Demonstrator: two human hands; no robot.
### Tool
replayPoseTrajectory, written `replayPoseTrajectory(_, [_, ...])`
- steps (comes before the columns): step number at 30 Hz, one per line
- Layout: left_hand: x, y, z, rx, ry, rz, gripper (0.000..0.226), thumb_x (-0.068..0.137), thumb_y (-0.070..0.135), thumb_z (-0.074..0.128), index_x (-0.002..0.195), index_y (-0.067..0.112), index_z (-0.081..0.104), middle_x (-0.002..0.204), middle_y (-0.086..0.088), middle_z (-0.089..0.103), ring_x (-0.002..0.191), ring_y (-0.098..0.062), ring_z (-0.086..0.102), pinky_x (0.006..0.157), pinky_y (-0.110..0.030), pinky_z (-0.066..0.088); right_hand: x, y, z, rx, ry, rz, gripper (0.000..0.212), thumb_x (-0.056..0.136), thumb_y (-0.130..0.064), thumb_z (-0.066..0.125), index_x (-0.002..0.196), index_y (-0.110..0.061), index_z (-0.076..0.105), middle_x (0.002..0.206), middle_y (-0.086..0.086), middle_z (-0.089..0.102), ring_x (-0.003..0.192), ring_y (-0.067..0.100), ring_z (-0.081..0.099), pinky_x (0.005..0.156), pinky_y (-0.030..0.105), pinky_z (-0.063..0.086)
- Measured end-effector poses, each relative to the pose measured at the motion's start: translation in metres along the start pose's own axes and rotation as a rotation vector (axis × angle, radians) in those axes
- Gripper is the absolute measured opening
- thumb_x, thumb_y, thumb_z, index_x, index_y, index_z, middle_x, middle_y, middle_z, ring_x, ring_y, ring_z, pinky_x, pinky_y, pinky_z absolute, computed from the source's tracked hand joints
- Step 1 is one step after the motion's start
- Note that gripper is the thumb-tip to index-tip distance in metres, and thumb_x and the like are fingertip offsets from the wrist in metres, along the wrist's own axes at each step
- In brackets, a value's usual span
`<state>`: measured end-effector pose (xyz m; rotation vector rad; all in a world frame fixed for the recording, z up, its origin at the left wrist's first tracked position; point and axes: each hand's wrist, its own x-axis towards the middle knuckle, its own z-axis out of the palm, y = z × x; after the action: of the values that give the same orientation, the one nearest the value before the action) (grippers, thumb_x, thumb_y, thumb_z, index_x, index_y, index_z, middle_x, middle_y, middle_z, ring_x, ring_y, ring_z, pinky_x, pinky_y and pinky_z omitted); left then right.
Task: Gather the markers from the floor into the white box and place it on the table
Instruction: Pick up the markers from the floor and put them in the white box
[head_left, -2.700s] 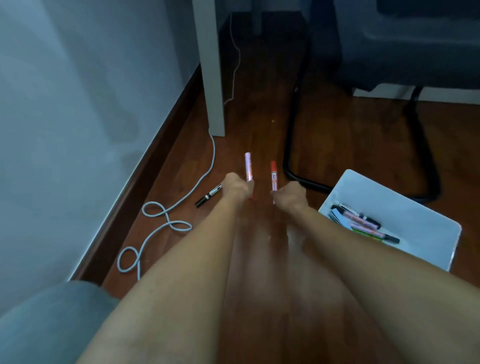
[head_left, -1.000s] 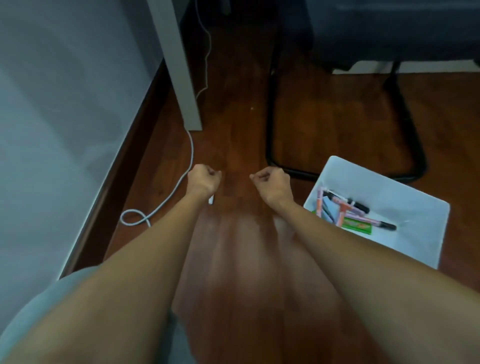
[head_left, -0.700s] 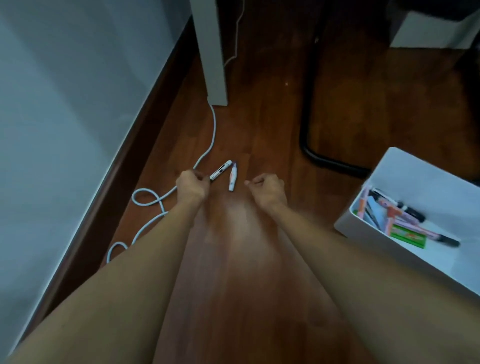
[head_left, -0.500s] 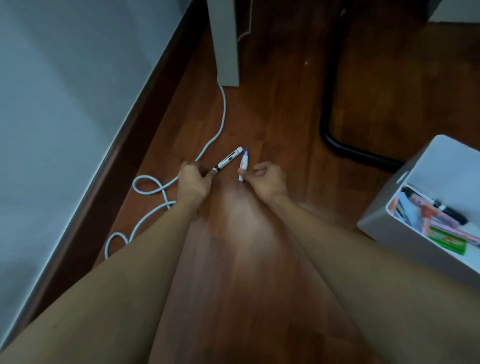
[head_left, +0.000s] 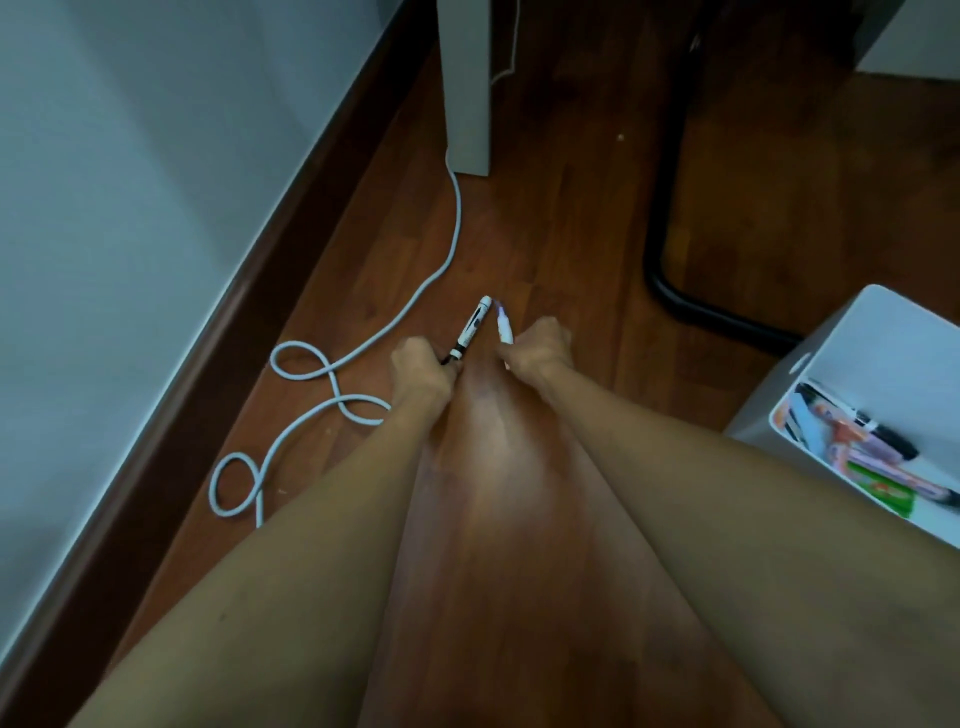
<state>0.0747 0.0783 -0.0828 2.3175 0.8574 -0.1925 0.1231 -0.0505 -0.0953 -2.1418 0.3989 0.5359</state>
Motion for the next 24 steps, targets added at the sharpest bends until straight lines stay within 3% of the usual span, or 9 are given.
replayPoseTrajectory(2, [-0.012, 0.005, 0.001, -0.052, -0.023, -0.049, 0.034, 0.085, 0.028, 0.074, 0.096, -0.004, 0.072, 0.102, -0.021, 0.072, 0.098, -0.035, 0.067, 0.074, -0.032, 0.045, -0.006, 0.007, -0.008, 0.003, 0.004, 0.057, 0.044, 0.085, -0.036, 0.069, 0.106, 0.002, 0.075, 0.11, 0.018, 0.075, 0.1, 0.032, 0.073, 0.08, 0.033, 0.06])
replayPoseTrajectory(4, [-0.023, 0.02, 0.0, -0.108, -0.04, -0.057, 0.031, 0.086, 0.028, 0.073, 0.097, -0.001, 0.073, 0.106, -0.02, 0.073, 0.102, -0.034, 0.067, 0.082, -0.032, 0.049, -0.017, 0.014, -0.026, 0.023, 0.018, 0.097, 0.048, 0.086, -0.04, 0.067, 0.107, 0.004, 0.074, 0.11, 0.02, 0.075, 0.102, 0.032, 0.074, 0.086, 0.036, 0.061])
replayPoseTrajectory(9, [-0.051, 0.068, -0.014, -0.268, -0.075, -0.053, 0.024, 0.085, 0.025, 0.075, 0.099, 0.005, 0.075, 0.107, -0.015, 0.075, 0.104, -0.029, 0.069, 0.088, -0.029, 0.05, -0.039, 0.009, -0.104, 0.086, 0.08, 0.146, 0.042, 0.078, -0.023, 0.079, 0.111, 0.002, 0.07, 0.109, 0.017, 0.073, 0.094, 0.03, 0.076, 0.081, 0.035, 0.061])
replayPoseTrajectory(16, [-0.109, 0.158, -0.026, -0.351, -0.188, 0.096, 0.024, 0.084, 0.025, 0.076, 0.098, 0.006, 0.074, 0.103, -0.014, 0.075, 0.08, -0.018, 0.062, 0.074, -0.024, 0.048, -0.08, -0.017, -0.205, 0.195, 0.209, 0.108, 0.043, 0.077, -0.027, 0.081, 0.108, 0.001, 0.072, 0.106, 0.019, 0.075, 0.09, 0.031, 0.077, 0.081, 0.039, 0.062])
replayPoseTrajectory(20, [-0.148, 0.202, -0.012, -0.319, -0.3, 0.23, 0.017, 0.083, 0.027, 0.076, 0.088, 0.011, 0.074, 0.101, -0.013, 0.076, 0.094, -0.026, 0.07, 0.087, -0.033, 0.055, -0.1, -0.01, -0.25, 0.201, 0.293, 0.114, 0.037, 0.077, -0.029, 0.079, 0.099, 0.001, 0.076, 0.099, 0.017, 0.077, 0.092, 0.032, 0.075, 0.068, 0.032, 0.053])
replayPoseTrajectory(24, [-0.187, 0.226, 0.014, -0.258, -0.408, 0.315, 0.012, 0.086, 0.025, 0.074, 0.082, 0.014, 0.07, 0.102, -0.011, 0.074, 0.095, -0.024, 0.067, 0.088, -0.033, 0.054, -0.121, 0.027, -0.283, 0.229, 0.368, 0.183, 0.04, 0.082, -0.029, 0.078, 0.108, 0.001, 0.072, 0.106, 0.017, 0.074, 0.091, 0.03, 0.069, 0.068, 0.031, 0.044])
